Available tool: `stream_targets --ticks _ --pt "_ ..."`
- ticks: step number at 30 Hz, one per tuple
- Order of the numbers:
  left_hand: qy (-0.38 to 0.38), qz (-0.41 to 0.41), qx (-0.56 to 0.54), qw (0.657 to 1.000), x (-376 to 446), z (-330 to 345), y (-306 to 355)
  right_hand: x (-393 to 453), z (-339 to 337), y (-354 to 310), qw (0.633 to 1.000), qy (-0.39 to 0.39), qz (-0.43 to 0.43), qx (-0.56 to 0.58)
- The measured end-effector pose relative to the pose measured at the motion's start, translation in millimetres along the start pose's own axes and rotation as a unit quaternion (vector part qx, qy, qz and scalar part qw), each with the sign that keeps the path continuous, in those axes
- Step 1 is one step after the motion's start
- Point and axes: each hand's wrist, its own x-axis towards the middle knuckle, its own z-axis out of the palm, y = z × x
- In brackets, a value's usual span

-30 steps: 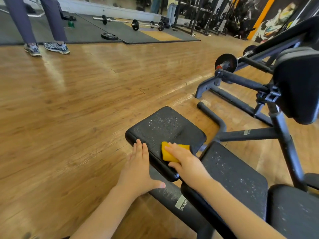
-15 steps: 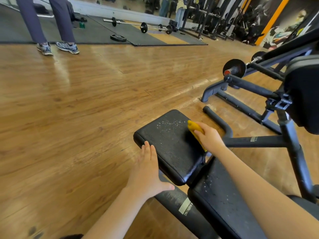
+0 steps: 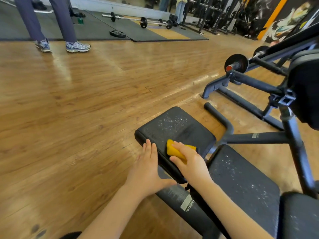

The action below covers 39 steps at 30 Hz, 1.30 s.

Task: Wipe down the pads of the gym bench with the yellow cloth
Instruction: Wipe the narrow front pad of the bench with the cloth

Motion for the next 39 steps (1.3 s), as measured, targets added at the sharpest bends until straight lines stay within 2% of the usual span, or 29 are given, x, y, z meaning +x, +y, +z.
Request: stream_targets --ticks 6,11,13,15,20,23,28,32,35,39 --pt "-0.006 -0.005 -0.017 1.000 -0.3 -2.8 0.3 16.9 -10.9 0.6 1.000 0.004 -0.021 -0.015" --pt "0.002 -0.008 0.004 1.000 -0.6 -0.7 3.4 77.3 -45.9 35.0 0.989 0.118 0.080 0.039" --pt "0.003 -0.011 0.010 1.000 -0.3 -1.2 3.6 97.0 -50.0 48.2 0.986 0.090 0.121 0.065" --pt "0.001 -0.011 0.015 1.000 0.4 -2.0 2.9 104.0 -39.4 58.2 0.989 0.056 0.135 0.028" --pt "-0.009 0.004 0.014 1.000 0.0 -3.4 -1.7 100.8 -25.2 54.9 0.987 0.064 0.139 -0.046" --pt "-0.018 0.010 0.003 1.000 0.3 -5.0 -3.6 77.7 -18.6 34.1 0.993 0.011 0.103 -0.057" --pt "-0.026 0.020 -0.025 0.999 -0.2 -6.7 -6.7 14.1 8.7 -4.1 0.998 -0.041 -0.039 0.010" --pt "-0.029 0.019 -0.037 0.999 -3.9 -9.0 -8.1 12.3 2.0 -8.4 0.997 -0.054 -0.037 0.040" --pt "-0.011 -0.001 -0.030 0.999 -3.2 -7.2 -8.3 34.4 -15.7 -4.8 0.995 -0.017 -0.009 0.102" --pt "0.045 -0.079 -0.055 0.994 7.9 -1.5 -11.7 92.7 -46.0 27.7 0.992 0.080 0.092 0.027"
